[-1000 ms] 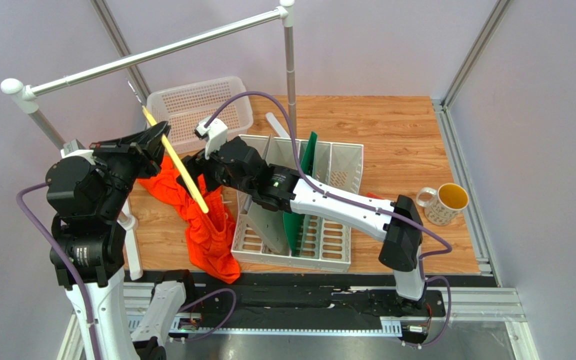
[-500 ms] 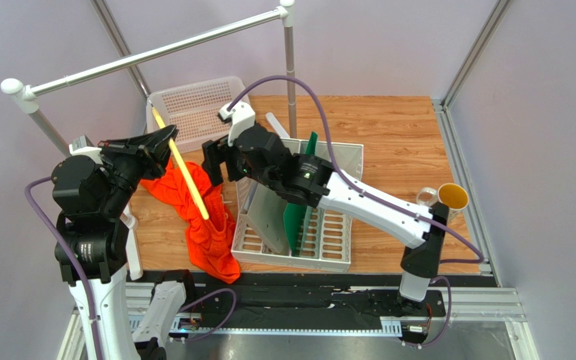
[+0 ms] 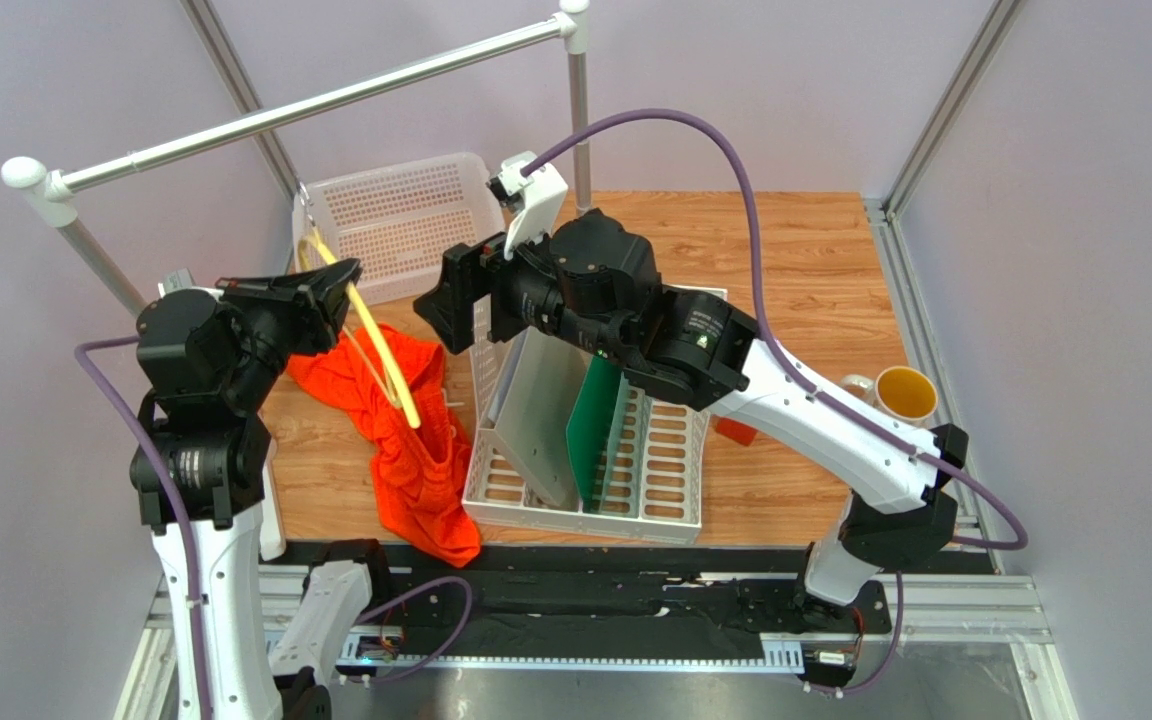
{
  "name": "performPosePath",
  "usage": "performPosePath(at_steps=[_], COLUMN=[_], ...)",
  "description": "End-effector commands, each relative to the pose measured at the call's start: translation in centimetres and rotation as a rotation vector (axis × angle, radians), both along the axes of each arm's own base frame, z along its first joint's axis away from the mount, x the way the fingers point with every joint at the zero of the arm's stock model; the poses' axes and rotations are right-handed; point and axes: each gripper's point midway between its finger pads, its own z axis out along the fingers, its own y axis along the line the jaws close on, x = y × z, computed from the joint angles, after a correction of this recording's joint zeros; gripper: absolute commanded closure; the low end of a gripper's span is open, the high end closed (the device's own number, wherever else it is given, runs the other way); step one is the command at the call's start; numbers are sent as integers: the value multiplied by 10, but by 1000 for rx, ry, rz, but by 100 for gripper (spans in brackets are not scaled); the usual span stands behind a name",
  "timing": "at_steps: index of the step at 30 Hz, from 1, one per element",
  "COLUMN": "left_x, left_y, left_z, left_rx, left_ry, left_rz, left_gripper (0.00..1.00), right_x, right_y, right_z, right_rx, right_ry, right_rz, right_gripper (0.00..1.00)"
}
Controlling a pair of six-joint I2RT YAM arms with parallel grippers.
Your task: Remove the shorts from the hanger
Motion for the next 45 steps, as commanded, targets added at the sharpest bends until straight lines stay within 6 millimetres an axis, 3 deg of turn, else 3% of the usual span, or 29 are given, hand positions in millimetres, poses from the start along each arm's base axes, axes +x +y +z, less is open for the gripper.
performPosePath(at_steps=[1, 7, 11, 16, 19, 24, 28, 31, 34, 37, 40, 41, 43, 44, 45], left_x=[17, 27, 34, 38, 38, 35, 31, 30, 28, 26, 21, 17, 13, 9, 6], left_y=[18, 21, 23, 24, 24, 23, 22, 21, 21, 19, 15, 13, 13, 11, 11], left_z=[-4, -14, -8, -9, -10, -11, -11, -11, -12, -16, -17, -24, -21, -24, -25], left_rx=[126, 114, 116, 91, 90, 77, 77, 76, 70, 69, 110, 118, 150, 150, 145], left_ry=[5, 39, 28, 33, 32, 31, 31, 29, 30, 35, 78, 123, 125, 138, 143], left_rz=[70, 81, 89, 97, 102, 97, 95, 91, 92, 81, 46, 34, 22, 14, 13], left_gripper=[100, 100, 100, 100, 100, 100, 100, 100, 100, 100, 100, 86, 66, 54, 48], right_x=[-53, -69, -65, -56, -50, -47, -47, -46, -47, -47, -50, -49, -55, -58, -61], right_y=[10, 30, 39, 50, 61, 71, 72, 73, 76, 77, 76, 75, 76, 72, 72], right_z=[47, 26, 6, -5, -17, -31, -31, -34, -37, -38, -37, -37, -48, -42, -45], right_rx=[162, 124, 66, 44, 13, -8, -8, -6, -8, -4, -2, -6, -15, 5, 5], right_ry=[13, 47, 70, 78, 96, 130, 126, 138, 152, 167, 163, 157, 180, 183, 187], right_rz=[285, 400, 402, 381, 367, 363, 345, 325, 326, 322, 317, 295, 292, 296, 306], right_gripper=[14, 14, 16, 20, 26, 38, 56, 60, 70, 100, 100, 100, 100, 100, 100])
